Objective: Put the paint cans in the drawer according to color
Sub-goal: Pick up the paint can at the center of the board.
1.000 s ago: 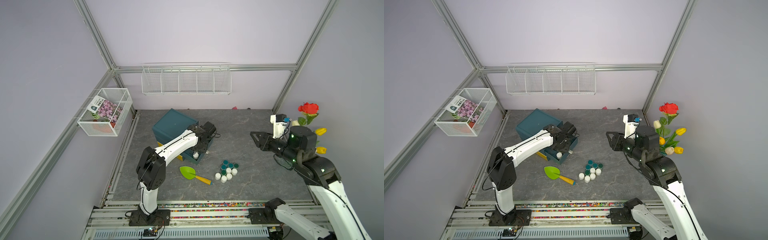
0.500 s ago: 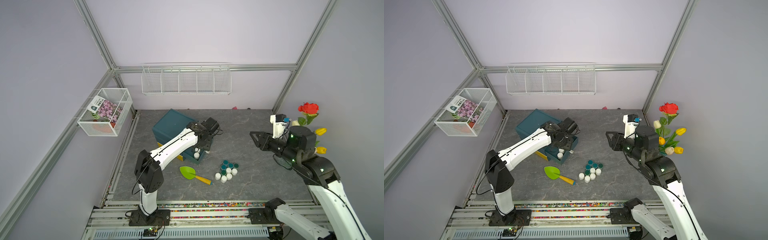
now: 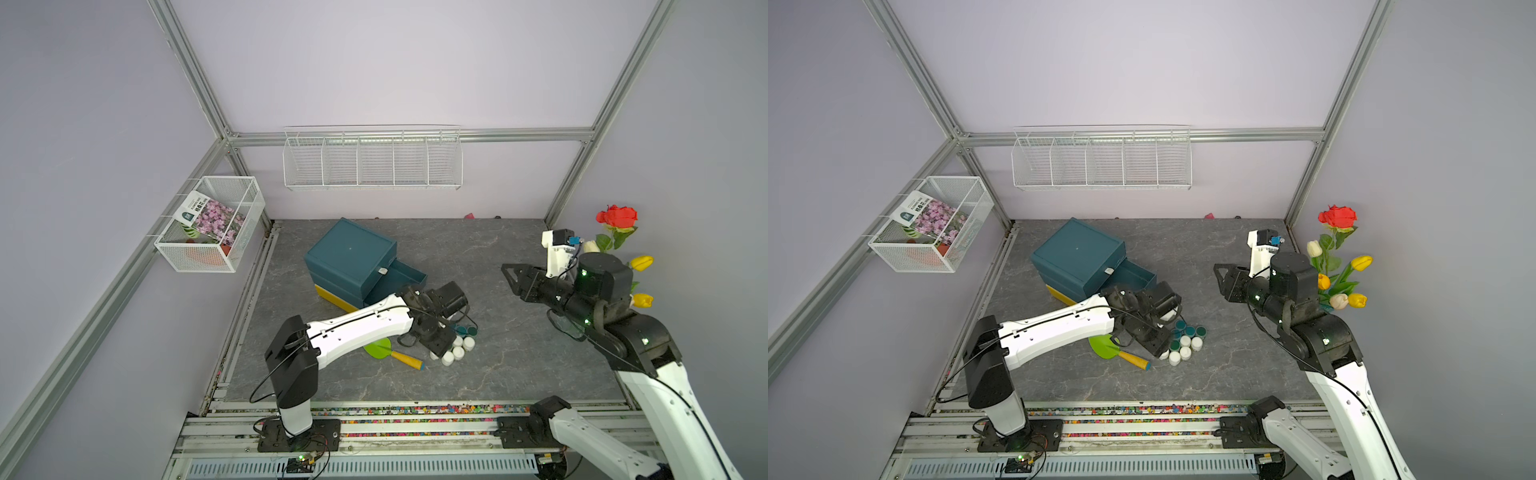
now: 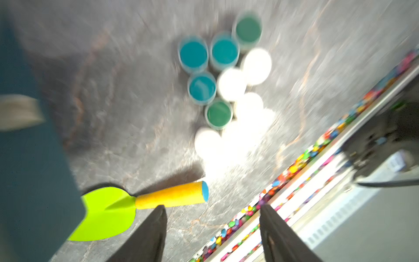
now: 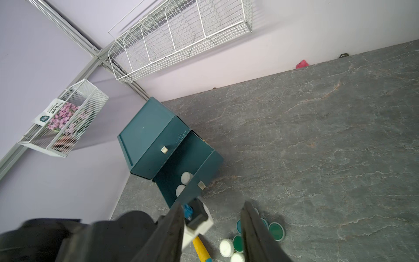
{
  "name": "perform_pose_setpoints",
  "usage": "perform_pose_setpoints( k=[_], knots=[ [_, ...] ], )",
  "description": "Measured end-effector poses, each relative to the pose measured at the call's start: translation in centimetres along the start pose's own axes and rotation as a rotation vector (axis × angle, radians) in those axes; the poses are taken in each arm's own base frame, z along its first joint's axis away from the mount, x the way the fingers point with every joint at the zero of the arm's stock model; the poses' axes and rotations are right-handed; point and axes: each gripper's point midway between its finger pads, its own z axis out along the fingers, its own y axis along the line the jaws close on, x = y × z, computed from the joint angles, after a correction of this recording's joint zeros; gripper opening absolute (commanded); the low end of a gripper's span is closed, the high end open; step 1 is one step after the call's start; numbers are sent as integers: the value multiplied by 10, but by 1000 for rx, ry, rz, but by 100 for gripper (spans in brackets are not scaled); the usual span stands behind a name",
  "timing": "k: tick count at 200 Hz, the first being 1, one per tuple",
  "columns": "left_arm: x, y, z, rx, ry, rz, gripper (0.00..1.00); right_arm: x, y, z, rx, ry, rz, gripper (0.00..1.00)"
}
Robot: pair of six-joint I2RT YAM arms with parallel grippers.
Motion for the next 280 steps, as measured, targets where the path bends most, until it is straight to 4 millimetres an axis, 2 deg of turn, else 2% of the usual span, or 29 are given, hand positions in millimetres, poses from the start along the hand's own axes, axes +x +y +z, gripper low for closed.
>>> perform_pose_setpoints(
  k=[29, 92, 147, 214, 256, 280],
  knots=[
    [15, 3, 24, -2, 45, 42, 69, 1, 0, -3, 0, -1, 0, 45],
    [0, -6, 49, 15, 2, 140, 71, 0, 0, -8, 3, -11, -1, 44],
    [4, 1, 83, -33, 51, 174, 63, 1, -2, -8, 12, -9, 0, 44],
    [3, 5, 85, -55, 48, 198, 63, 1, -2, -7, 13, -8, 1, 45],
    [-2, 5, 85, -60, 31, 217, 54, 2, -3, -6, 15, -4, 4, 44],
    [-4, 5, 87, -59, 23, 224, 43, 2, -3, -6, 16, -5, 5, 45]
  ],
)
